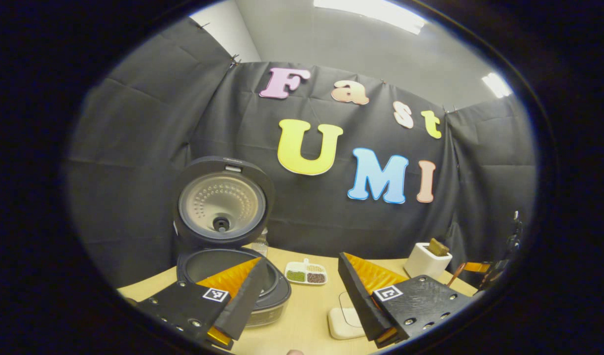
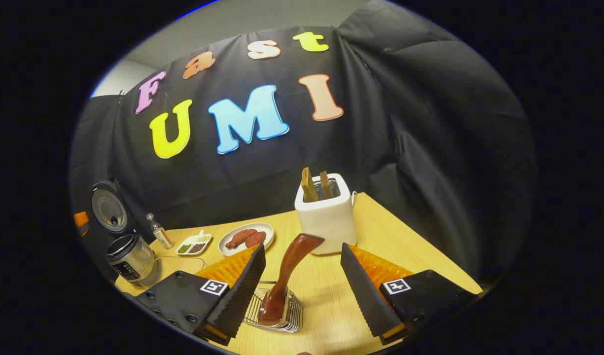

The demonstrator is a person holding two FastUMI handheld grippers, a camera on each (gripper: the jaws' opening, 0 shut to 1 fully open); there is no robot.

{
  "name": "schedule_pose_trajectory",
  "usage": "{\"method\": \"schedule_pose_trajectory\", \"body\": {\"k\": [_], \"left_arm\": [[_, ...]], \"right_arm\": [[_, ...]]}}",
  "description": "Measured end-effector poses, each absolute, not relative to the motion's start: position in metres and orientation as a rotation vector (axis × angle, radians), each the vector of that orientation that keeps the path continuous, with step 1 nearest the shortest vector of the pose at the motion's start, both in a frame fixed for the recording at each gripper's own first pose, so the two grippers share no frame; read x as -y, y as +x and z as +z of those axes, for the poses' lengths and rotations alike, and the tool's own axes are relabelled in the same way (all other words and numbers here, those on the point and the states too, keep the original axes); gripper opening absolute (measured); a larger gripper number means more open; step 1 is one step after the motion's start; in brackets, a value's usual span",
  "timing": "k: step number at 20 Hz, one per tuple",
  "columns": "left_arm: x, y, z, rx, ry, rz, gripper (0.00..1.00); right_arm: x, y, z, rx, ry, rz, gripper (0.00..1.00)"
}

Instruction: Close the left gripper, press the button to open the rice cooker; take a wooden spoon from the chopstick holder with the right hand, scoop a spoonful of rice and pour it into the rice cooker, then put the wooden spoon back into the chopstick holder.

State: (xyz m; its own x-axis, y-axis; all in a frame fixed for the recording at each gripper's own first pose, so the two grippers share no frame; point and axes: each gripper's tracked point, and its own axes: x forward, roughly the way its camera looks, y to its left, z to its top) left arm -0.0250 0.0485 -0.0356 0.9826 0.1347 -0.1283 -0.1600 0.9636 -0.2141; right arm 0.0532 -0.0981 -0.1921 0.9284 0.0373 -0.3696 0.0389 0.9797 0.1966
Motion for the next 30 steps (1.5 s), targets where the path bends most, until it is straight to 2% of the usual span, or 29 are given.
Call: {"method": "schedule_pose_trajectory", "body": {"k": [12, 15, 16, 18, 19, 20, 22, 23, 27, 28, 30], "left_arm": [[-0.042, -0.015, -0.052, -0.120, -0.293, 0.138, 0.90], [-0.050, -0.012, -0.065, -0.135, -0.326, 0.165, 0.91], [-0.050, -0.010, -0.067, -0.141, -0.335, 0.168, 0.91], [-0.051, -0.009, -0.073, -0.148, -0.345, 0.168, 0.91], [-0.050, -0.009, -0.076, -0.153, -0.344, 0.170, 0.91], [-0.049, -0.008, -0.077, -0.155, -0.341, 0.169, 0.91], [-0.045, -0.006, -0.081, -0.162, -0.332, 0.160, 0.90], [-0.044, -0.007, -0.083, -0.166, -0.324, 0.156, 0.90], [-0.038, -0.002, -0.094, -0.197, -0.281, 0.155, 0.89], [-0.034, -0.001, -0.095, -0.203, -0.281, 0.142, 0.90], [-0.027, 0.000, -0.099, -0.208, -0.281, 0.118, 0.91]], "right_arm": [[0.067, 0.094, -0.249, -0.489, 0.370, 0.080, 0.98], [0.068, 0.104, -0.248, -0.483, 0.434, 0.080, 0.94], [0.068, 0.106, -0.244, -0.476, 0.458, 0.083, 0.88], [0.066, 0.109, -0.246, -0.482, 0.521, 0.092, 0.54], [0.063, 0.108, -0.245, -0.490, 0.560, 0.108, 0.46], [0.061, 0.110, -0.248, -0.504, 0.585, 0.107, 0.29], [0.062, 0.111, -0.250, -0.511, 0.569, 0.090, 0.27], [0.059, 0.108, -0.246, -0.504, 0.559, 0.092, 0.23], [0.065, 0.114, -0.232, -0.450, 0.532, 0.076, 0.22], [0.066, 0.110, -0.222, -0.434, 0.550, 0.076, 0.16], [0.067, 0.111, -0.208, -0.396, 0.564, 0.077, 0.16]]}}
